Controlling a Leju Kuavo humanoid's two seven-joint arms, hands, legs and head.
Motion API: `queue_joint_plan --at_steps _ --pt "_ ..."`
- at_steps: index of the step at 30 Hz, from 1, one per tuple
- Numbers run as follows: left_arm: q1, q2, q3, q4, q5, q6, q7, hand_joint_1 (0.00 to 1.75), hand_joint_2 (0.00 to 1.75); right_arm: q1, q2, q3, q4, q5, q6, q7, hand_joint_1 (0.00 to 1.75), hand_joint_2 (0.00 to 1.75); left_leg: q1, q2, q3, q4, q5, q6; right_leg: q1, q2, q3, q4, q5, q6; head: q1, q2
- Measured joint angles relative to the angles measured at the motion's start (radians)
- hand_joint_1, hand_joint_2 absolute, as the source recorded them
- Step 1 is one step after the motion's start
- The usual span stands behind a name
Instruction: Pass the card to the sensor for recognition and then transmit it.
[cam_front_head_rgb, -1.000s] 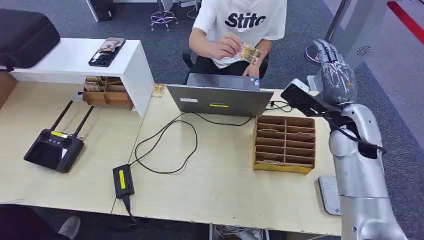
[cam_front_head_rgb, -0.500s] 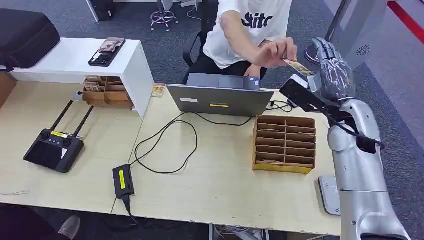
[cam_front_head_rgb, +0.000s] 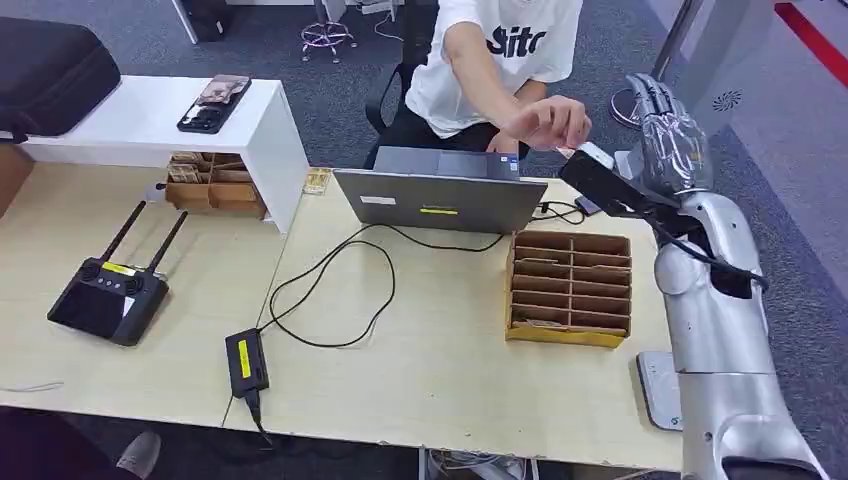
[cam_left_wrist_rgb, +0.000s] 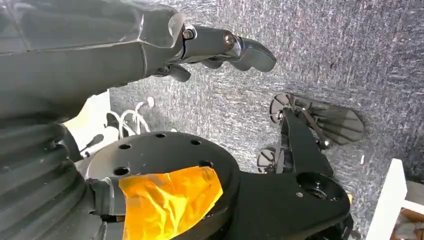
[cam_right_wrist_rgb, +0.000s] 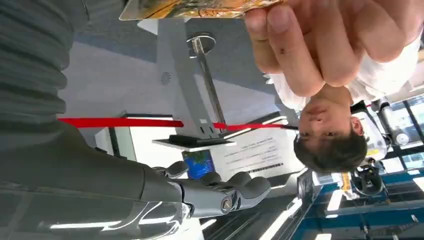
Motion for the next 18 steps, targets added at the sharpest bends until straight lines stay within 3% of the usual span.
queue_joint_plan --at_steps 18 --pt "-0.001 0.001 -0.031 0.000 0.000 -0.001 0.000 0.00 1.75 -0.074 0.000 -0.012 0.117 0.026 -0.015 0.017 0.00 1.75 0.000 0.000 0.000 0.000 0.000 0.000 0.000 0.000 0.000 0.000 0.000 0.000 0.000 0.000"
